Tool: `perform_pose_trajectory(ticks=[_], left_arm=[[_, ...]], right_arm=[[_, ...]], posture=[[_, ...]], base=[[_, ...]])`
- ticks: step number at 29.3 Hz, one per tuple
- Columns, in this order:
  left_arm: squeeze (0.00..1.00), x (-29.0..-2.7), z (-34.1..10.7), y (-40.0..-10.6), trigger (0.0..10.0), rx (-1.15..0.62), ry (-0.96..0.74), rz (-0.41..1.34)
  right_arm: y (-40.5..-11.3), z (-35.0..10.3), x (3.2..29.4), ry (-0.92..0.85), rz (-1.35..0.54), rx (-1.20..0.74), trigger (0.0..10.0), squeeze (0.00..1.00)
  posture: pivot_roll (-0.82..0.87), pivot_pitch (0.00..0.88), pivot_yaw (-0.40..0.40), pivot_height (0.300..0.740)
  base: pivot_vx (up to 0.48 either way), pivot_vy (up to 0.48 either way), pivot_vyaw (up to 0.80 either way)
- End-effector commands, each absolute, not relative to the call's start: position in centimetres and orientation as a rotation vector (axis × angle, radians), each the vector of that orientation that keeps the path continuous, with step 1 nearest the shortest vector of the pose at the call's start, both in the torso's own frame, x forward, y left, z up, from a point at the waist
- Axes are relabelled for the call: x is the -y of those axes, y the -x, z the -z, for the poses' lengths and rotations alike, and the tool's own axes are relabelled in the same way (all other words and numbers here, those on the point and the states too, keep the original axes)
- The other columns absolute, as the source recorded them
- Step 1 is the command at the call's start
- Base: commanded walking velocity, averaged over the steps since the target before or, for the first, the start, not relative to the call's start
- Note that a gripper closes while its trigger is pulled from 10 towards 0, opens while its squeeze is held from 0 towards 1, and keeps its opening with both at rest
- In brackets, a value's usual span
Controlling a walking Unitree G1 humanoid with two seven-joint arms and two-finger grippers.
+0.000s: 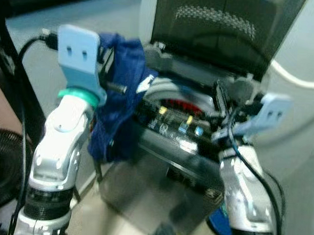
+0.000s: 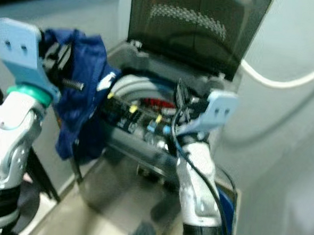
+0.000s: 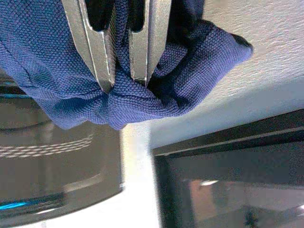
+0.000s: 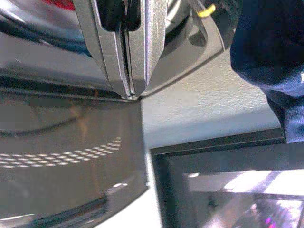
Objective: Clothes washing
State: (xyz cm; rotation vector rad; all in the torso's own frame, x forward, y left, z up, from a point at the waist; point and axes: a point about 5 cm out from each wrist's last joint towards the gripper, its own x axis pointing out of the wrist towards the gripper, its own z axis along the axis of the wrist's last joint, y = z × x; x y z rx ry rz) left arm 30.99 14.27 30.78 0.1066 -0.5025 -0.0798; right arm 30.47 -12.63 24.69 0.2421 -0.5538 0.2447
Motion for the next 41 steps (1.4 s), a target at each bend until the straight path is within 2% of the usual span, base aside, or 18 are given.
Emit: perform_pose_trajectory(ticks=[1, 6, 9, 17, 19, 21, 22, 23, 24, 25, 27, 34, 41], left_arm=[[0.0, -14.4, -31.2, -30.8, 10.0, 0.534, -0.105, 0.072], [0.0, -14.4, -31.2, -30.9, 10.0, 0.534, -0.104, 0.072], [0.0, -14.4, -31.1, -30.8, 10.0, 0.533, -0.101, 0.074], [0.0, -13.7, -30.4, -31.1, 10.0, 0.472, -0.059, 0.153], [0.0, -12.8, -30.0, -30.7, 10.0, 0.43, -0.006, 0.308], [0.0, -12.8, -30.0, -30.7, 10.0, 0.43, -0.006, 0.308], [0.0, -12.2, -29.6, -30.3, 10.0, 0.395, 0.013, 0.422], [0.0, -12.2, -29.6, -30.3, 10.0, 0.395, 0.013, 0.422], [0.0, -11.6, -29.2, -30.0, 10.0, 0.367, 0.018, 0.537], [0.0, -11.6, -29.2, -30.0, 10.0, 0.367, 0.018, 0.537], [0.0, -10.7, -29.2, -29.9, 10.0, 0.364, -0.013, 0.72], [0.0, -10.0, -31.4, -31.3, 10.0, 0.452, -0.079, 0.757], [0.0, -8.7, -32.7, -31.8, 10.0, 0.489, -0.019, 0.722]], right_arm=[[-30.4, -25.0, 12.3, -0.247, -0.261, 0.558, 10.0, 0.0], [-30.5, -24.9, 12.5, -0.249, -0.249, 0.551, 10.0, 0.0], [-30.6, -24.8, 12.6, -0.25, -0.244, 0.546, 10.0, 0.0], [-30.7, -24.3, 12.9, -0.229, -0.212, 0.525, 10.0, 0.0], [-30.7, -24.2, 13.1, -0.219, -0.201, 0.52, 10.0, 0.0], [-30.7, -24.2, 13.1, -0.219, -0.201, 0.52, 10.0, 0.0], [-30.8, -24.1, 13.1, -0.211, -0.199, 0.518, 10.0, 0.0], [-30.8, -24.1, 13.1, -0.211, -0.199, 0.518, 10.0, 0.0], [-30.8, -24.1, 13.1, -0.204, -0.2, 0.517, 10.0, 0.0], [-30.8, -24.1, 13.1, -0.204, -0.2, 0.517, 10.0, 0.0], [-30.9, -24.0, 13.0, -0.192, -0.21, 0.516, 10.0, 0.0], [-30.9, -24.1, 12.9, -0.184, -0.214, 0.52, 10.0, 0.0], [-30.5, -24.0, 13.4, -0.174, -0.18, 0.519, 10.0, 0.0]], posture=[[0.09, 0.009, 0.013, 0.74], [0.09, 0.009, 0.012, 0.74], [0.09, 0.009, 0.012, 0.74], [0.09, 0.008, 0.013, 0.74], [0.09, 0.004, 0.012, 0.74], [0.09, 0.004, 0.012, 0.74], [0.09, 0.0, 0.011, 0.74], [0.09, 0.0, 0.011, 0.74], [0.09, 0.0, 0.009, 0.74], [0.09, 0.0, 0.009, 0.74], [0.09, 0.0, 0.003, 0.74], [0.08, 0.0, 0.01, 0.74], [0.06, 0.004, 0.028, 0.74]], base=[[0.465, 0.0, 0.0], [0.465, 0.0, 0.0], [0.412, 0.0, -0.8], [0.0, 0.0, -0.18], [0.0, 0.0, 0.0], [0.0, 0.0, 0.0], [0.0, 0.0, 0.0], [0.0, 0.0, 0.0], [0.0, 0.0, 0.0], [0.0, 0.0, 0.0], [0.0, 0.0, 0.0], [0.0, 0.0, 0.0], [0.0, 0.0, 0.0]])
